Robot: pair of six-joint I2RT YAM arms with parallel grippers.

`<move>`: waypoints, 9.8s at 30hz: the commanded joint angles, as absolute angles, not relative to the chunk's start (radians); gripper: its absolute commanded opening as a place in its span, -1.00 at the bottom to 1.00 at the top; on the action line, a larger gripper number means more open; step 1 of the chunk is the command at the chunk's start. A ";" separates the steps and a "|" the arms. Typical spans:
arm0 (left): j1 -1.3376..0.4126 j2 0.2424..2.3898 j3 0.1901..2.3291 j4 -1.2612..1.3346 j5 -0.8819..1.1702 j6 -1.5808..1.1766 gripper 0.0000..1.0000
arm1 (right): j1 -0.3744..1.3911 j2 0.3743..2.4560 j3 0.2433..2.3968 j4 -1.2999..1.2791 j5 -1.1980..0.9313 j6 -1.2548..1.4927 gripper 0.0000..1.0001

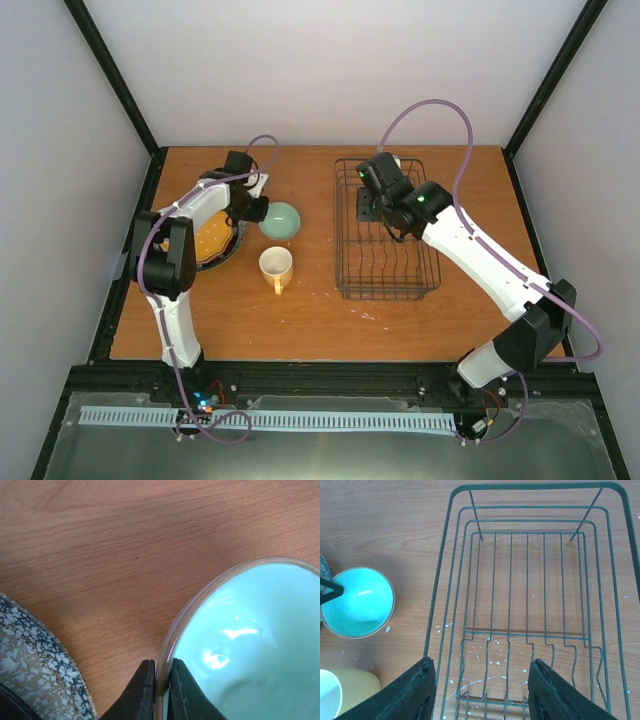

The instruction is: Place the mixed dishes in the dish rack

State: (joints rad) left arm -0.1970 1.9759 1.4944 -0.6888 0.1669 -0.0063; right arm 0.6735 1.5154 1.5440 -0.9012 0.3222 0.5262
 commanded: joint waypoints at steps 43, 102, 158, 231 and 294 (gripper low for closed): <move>-0.357 1.749 1.188 1.498 1.241 -1.439 -0.99 | 0.231 1.516 0.810 1.677 -1.199 1.980 0.64; -0.359 1.798 1.231 1.092 1.264 -1.150 -0.71 | 0.355 1.590 0.879 1.611 -1.150 1.897 -0.94; -0.249 1.728 1.748 -0.541 0.486 -0.082 -0.05 | 0.144 1.541 1.351 -0.666 -0.450 0.239 -0.94; -0.325 1.093 0.950 -0.733 0.079 0.289 0.40 | 0.303 2.050 1.739 -0.764 0.150 0.245 0.26; -0.411 1.321 1.245 -0.659 0.190 0.138 -0.99 | 0.298 1.452 1.475 -0.671 -0.025 0.307 0.40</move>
